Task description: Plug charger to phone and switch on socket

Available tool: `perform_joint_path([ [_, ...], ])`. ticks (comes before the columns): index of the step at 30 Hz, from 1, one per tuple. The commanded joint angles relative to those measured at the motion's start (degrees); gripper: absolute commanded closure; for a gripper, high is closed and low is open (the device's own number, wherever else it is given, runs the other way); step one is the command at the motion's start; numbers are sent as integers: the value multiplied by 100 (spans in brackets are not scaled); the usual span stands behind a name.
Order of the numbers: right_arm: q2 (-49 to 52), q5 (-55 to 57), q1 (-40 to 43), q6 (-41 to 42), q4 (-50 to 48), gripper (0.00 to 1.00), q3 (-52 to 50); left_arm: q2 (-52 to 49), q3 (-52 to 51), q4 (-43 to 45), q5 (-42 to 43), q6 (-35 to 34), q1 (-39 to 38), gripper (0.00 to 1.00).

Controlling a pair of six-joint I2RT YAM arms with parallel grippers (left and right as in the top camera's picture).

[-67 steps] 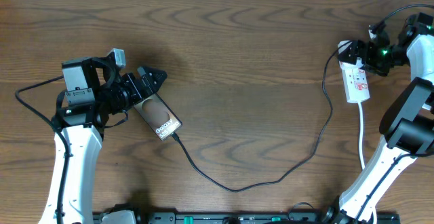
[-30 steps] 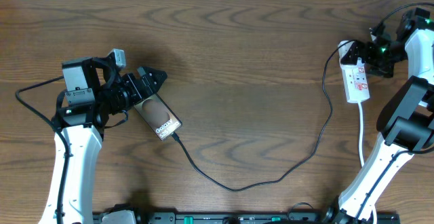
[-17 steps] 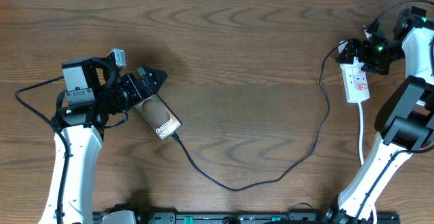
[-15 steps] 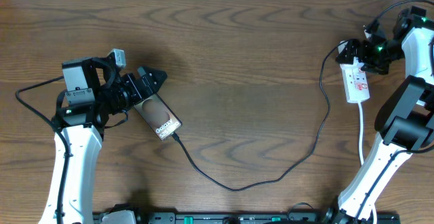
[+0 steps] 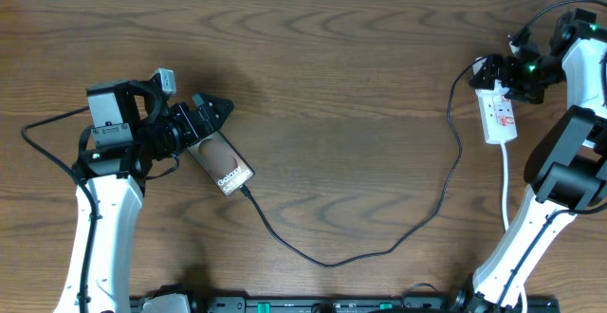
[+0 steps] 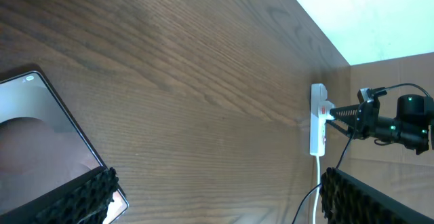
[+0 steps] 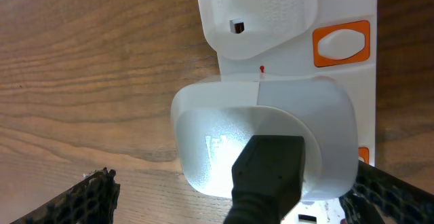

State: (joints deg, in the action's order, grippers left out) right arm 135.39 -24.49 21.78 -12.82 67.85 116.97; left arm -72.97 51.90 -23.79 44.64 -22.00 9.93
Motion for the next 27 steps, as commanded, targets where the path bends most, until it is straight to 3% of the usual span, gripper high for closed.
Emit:
perform_joint_path([
  [1,66,-632,-160,-50,-13,1,94,-39,160,-35,-31,122,-15,2],
  [19,70,-605,-448,315,-186,1,-149,-39,160,-101,-31,166,-15,2],
  [27,68,426,-343,247,-186,1,-83,-39,160,-98,-31,164,-15,2],
])
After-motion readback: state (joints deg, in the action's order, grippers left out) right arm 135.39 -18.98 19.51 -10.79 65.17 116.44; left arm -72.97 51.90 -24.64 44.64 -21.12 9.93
